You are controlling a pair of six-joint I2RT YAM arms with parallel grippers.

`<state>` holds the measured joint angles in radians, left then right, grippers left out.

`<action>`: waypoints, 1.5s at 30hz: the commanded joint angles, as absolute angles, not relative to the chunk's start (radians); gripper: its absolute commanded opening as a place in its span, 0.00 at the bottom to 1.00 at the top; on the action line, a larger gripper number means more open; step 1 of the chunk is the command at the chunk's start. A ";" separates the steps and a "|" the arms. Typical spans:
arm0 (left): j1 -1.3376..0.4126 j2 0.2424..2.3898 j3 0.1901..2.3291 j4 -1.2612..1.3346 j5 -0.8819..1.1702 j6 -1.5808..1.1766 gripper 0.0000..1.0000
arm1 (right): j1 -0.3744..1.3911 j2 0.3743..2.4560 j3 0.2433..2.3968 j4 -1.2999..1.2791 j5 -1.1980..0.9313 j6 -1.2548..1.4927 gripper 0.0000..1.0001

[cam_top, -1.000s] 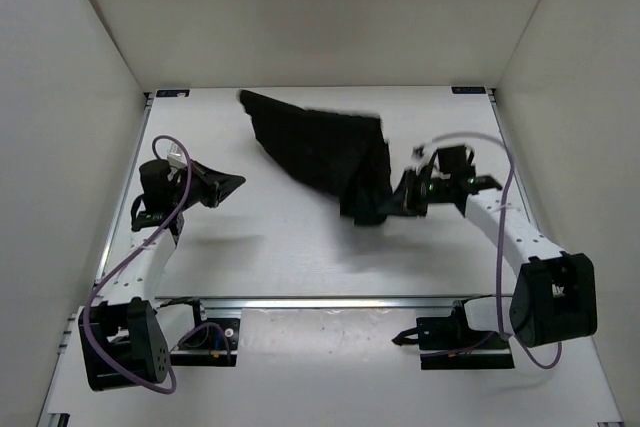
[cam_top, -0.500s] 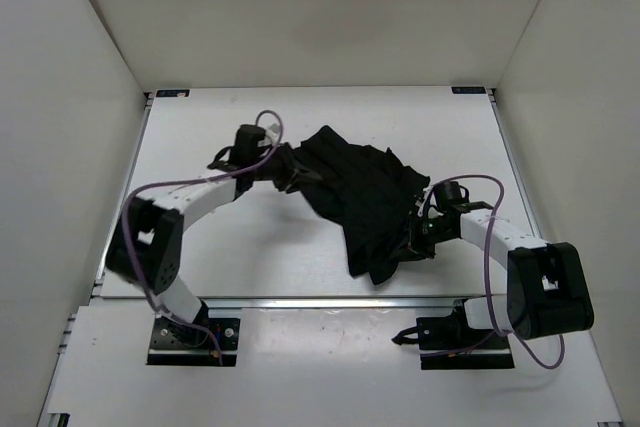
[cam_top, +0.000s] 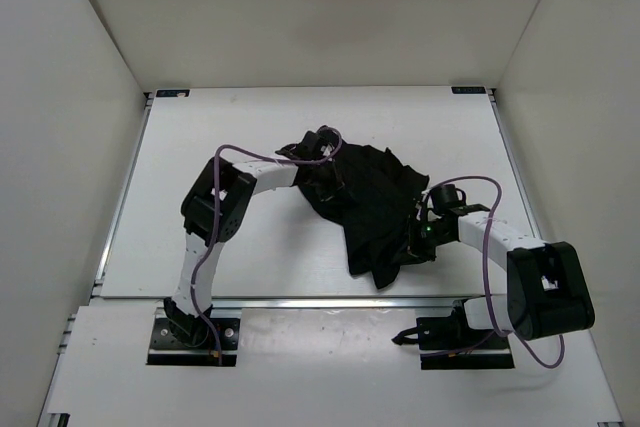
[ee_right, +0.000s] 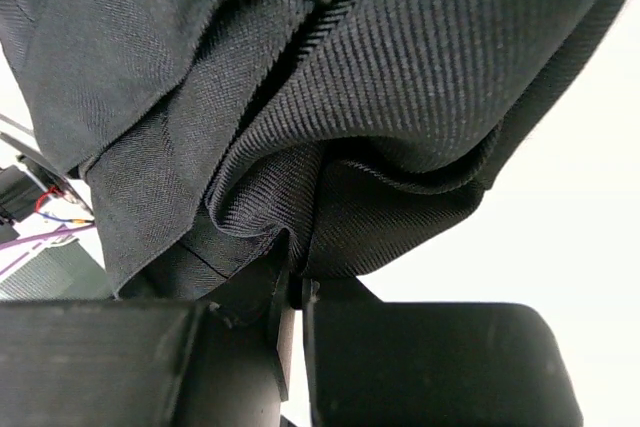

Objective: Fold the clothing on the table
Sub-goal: Flatten the skirt out

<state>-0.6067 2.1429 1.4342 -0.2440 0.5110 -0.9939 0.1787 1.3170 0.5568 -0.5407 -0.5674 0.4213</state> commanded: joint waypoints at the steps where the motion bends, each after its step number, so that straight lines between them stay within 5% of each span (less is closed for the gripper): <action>1: -0.575 2.137 1.439 -0.353 0.466 -0.919 0.29 | 0.195 1.307 0.578 -0.531 -0.548 0.396 0.00; 5: -0.503 2.037 1.228 -0.345 0.439 -0.858 0.23 | 0.201 1.319 0.595 -0.572 -0.534 0.361 0.00; 8: -0.414 1.939 1.061 -0.350 0.416 -0.801 0.04 | 0.225 1.339 0.601 -0.588 -0.522 0.338 0.00; 10: -0.388 1.881 0.970 -0.338 0.429 -0.784 0.00 | 0.241 1.365 0.611 -0.585 -0.505 0.334 0.00; 12: -0.362 1.795 0.885 -0.290 0.455 -0.791 0.05 | 0.250 1.396 0.643 -0.581 -0.485 0.319 0.05; 15: -0.376 1.695 0.880 -0.252 0.486 -0.853 0.38 | 0.249 1.402 0.704 -0.595 -0.425 0.314 0.24; 22: -0.419 1.664 1.163 -0.346 0.488 -0.910 0.47 | 0.242 1.228 0.811 -0.655 -0.262 0.412 0.52; 27: -0.460 1.770 1.247 -0.391 0.495 -0.910 0.56 | 0.230 1.155 0.766 -0.650 -0.314 0.454 0.54; 35: -0.537 1.896 1.275 -0.411 0.439 -0.914 0.56 | 0.262 1.170 0.706 -0.611 -0.319 0.462 0.51; 38: -0.563 1.937 1.299 -0.425 0.407 -0.916 0.69 | 0.252 1.173 0.684 -0.600 -0.322 0.450 0.50; 45: -0.564 2.049 1.333 -0.431 0.379 -0.931 0.61 | 0.229 1.167 0.644 -0.568 -0.345 0.436 0.50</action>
